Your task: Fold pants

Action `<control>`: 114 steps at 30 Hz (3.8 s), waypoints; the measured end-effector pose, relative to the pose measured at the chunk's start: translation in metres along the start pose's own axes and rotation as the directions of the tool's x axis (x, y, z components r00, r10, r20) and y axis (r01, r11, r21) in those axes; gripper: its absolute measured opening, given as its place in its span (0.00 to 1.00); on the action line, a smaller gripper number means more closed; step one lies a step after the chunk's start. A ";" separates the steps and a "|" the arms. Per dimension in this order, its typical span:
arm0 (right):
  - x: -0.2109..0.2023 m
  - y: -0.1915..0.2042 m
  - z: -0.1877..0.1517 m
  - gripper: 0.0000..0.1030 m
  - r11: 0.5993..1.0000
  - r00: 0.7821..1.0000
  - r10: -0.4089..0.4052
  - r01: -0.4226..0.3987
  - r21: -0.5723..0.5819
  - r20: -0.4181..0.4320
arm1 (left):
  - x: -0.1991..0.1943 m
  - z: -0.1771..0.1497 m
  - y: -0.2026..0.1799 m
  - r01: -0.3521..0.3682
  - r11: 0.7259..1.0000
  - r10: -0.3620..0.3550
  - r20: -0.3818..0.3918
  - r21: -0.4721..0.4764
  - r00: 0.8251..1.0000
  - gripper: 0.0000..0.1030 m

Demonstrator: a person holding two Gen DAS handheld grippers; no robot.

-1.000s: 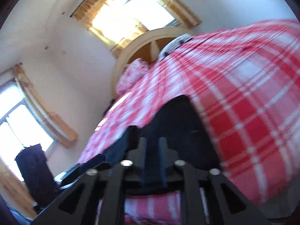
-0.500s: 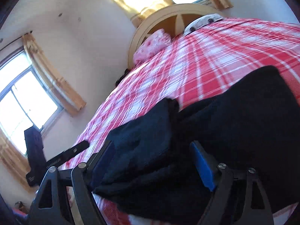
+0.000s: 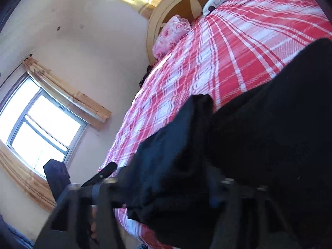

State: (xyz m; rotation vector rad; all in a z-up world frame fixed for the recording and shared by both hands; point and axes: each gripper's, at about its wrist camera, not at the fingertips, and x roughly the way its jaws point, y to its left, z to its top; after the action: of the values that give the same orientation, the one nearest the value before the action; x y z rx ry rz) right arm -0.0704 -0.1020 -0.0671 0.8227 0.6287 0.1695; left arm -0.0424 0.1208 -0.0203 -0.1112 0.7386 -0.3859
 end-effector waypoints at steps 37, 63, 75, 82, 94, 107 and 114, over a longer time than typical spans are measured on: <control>-0.175 -0.011 0.005 0.33 0.878 0.816 -0.356 0.459 -0.136 0.455 | 0.018 -0.011 -0.100 0.049 0.966 -0.041 -0.037 0.253 0.998 0.70; -0.120 0.008 0.028 0.35 0.869 0.860 -0.316 0.432 -0.242 0.401 | -0.016 -0.040 -0.081 0.109 0.961 -0.089 -0.091 0.256 0.992 0.78; -0.118 -0.004 -0.046 0.36 0.734 0.815 -0.475 0.575 -0.362 0.332 | 0.034 -0.057 -0.077 0.020 0.978 0.009 -0.139 0.209 0.990 0.82; -0.126 -0.009 -0.046 0.36 0.770 0.839 -0.448 0.538 -0.344 0.309 | 0.016 -0.055 -0.066 0.044 0.983 -0.014 -0.165 0.181 0.986 0.82; -0.183 -0.046 0.007 0.76 0.963 0.871 -0.241 0.270 -0.007 0.428 | 0.054 -0.001 -0.076 0.103 0.993 -0.095 -0.120 0.059 0.988 0.99; -0.138 -0.078 -0.001 0.76 0.963 0.902 -0.268 0.262 0.066 0.337 | 0.077 -0.020 -0.074 0.100 0.995 -0.103 -0.210 -0.024 0.972 1.00; -0.117 -0.048 -0.018 0.76 0.930 0.910 -0.334 0.360 -0.070 0.248 | 0.076 -0.023 -0.074 0.103 0.994 -0.105 -0.203 -0.020 0.974 1.00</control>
State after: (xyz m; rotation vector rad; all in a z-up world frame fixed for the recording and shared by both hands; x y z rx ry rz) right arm -0.1802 -0.1672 -0.0580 0.5964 0.5291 -0.2133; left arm -0.0296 0.0242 -0.0682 -0.1205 0.9393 -0.4991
